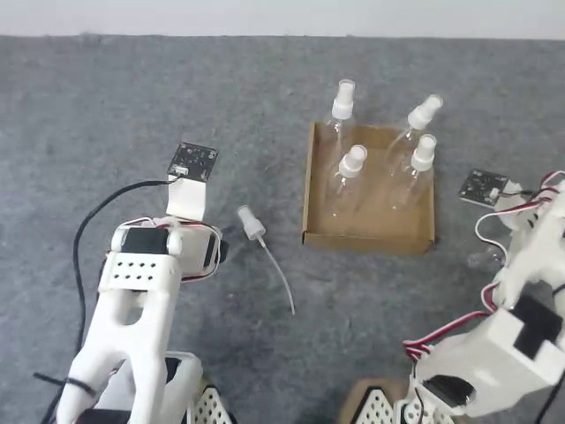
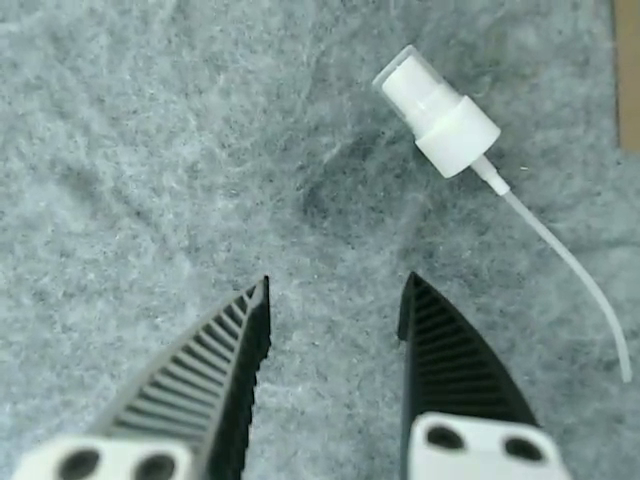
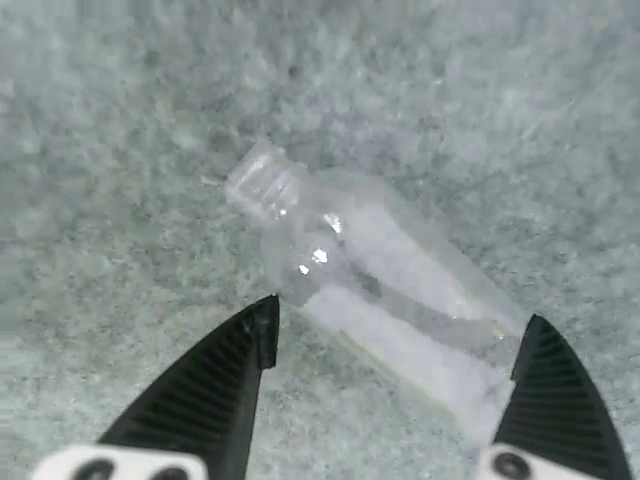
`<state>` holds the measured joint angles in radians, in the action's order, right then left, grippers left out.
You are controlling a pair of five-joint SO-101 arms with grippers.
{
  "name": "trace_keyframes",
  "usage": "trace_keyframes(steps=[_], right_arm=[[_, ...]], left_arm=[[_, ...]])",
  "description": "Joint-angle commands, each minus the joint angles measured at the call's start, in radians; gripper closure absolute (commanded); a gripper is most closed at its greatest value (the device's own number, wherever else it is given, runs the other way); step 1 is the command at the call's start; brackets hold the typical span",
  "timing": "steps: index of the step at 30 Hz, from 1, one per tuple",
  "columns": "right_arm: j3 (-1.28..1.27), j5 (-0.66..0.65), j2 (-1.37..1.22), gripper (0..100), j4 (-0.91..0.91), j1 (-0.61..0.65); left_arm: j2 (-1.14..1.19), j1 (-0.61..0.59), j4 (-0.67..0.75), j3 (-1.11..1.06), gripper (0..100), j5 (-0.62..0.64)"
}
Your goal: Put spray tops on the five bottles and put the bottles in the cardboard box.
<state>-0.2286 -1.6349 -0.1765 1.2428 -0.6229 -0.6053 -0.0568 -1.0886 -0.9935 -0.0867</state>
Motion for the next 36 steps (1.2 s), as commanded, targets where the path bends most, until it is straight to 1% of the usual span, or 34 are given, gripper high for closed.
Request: trace_keyframes(steps=[1,5,6,8,12,16,18,23,28,30,33,36], right_arm=[[0.032,0.017,-0.015,70.1,-0.028,-0.035],[0.029,0.043,-0.038,81.2,-0.025,-0.056],[0.029,0.061,-0.039,83.4,-0.022,-0.064],[0.029,0.143,-0.039,85.6,-0.021,-0.074],[0.029,0.304,-0.038,86.1,-0.012,-0.097],[0.037,0.505,-0.036,86.2,0.077,-0.119],[0.037,0.58,-0.027,86.2,0.12,-0.119],[0.028,0.68,0.054,86.2,0.189,-0.116],[-0.051,0.744,0.183,86.2,0.177,-0.117],[-0.135,0.755,0.24,86.1,0.125,-0.117],[-0.267,0.804,0.309,85.8,0.019,-0.117],[-0.364,0.841,0.341,85.7,-0.033,-0.093]], left_arm=[[-0.041,-0.005,0.012,0.005,80,0.014],[-0.041,-0.005,0.012,0.005,80,0.014],[-0.041,-0.005,0.012,0.005,80,0.014],[-0.041,-0.005,0.012,0.005,80,0.014],[-0.041,-0.005,0.012,0.005,80,0.014],[-0.041,-0.005,0.012,0.005,80,0.014],[-0.041,-0.005,0.012,0.005,80,0.014],[-0.041,-0.005,0.011,0.005,80,0.014],[-0.041,-0.005,0.011,0.005,80,0.014],[-0.041,-0.005,0.011,0.005,80,0.014],[-0.041,-0.005,0.009,0.004,80,0.014],[-0.041,-0.005,0.009,0.004,80,0.014]])
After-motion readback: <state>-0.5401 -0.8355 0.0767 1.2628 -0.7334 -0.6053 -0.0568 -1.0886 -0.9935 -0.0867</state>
